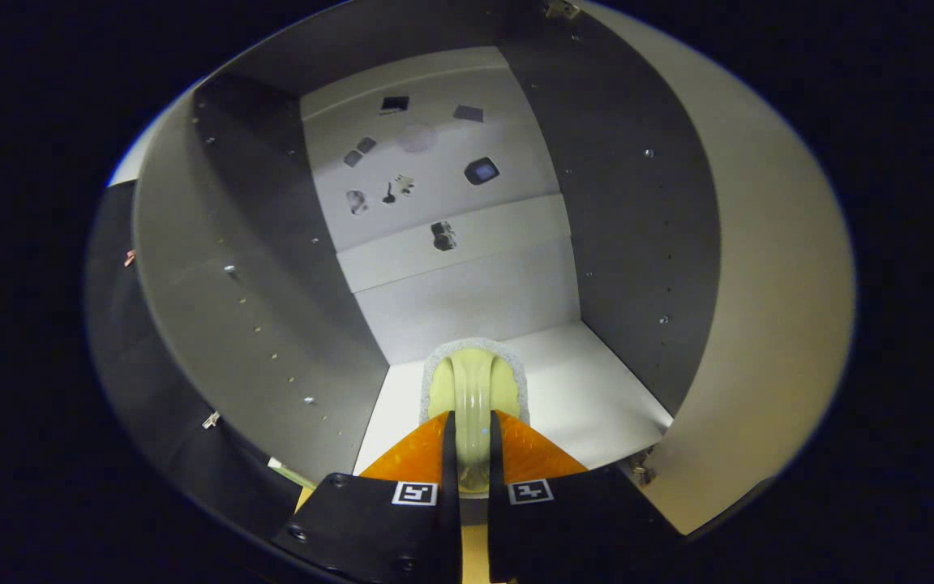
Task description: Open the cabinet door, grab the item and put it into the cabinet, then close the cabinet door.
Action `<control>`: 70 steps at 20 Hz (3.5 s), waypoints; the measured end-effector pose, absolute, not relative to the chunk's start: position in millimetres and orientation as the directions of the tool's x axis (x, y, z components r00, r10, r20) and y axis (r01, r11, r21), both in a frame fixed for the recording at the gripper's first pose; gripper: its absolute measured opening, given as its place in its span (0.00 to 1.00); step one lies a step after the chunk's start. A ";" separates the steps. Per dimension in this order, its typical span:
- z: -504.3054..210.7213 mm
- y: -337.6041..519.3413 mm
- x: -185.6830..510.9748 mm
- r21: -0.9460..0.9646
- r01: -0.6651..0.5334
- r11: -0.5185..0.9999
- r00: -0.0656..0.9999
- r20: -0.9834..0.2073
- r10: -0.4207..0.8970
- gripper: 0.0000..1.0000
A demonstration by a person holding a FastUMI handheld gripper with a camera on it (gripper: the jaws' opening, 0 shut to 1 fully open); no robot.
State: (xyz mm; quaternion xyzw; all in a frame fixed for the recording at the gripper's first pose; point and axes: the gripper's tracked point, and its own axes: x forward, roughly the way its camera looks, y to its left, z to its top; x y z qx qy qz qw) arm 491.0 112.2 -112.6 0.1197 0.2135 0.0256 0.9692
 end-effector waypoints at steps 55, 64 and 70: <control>89.0 46.8 209.3 -0.032 -0.033 0.999 0.985 0.171 0.038 0.97; 117.3 -46.3 128.1 0.045 0.057 0.997 0.984 0.167 -0.063 0.96; 96.5 -137.1 126.1 0.005 0.238 0.971 0.964 0.116 -0.237 0.97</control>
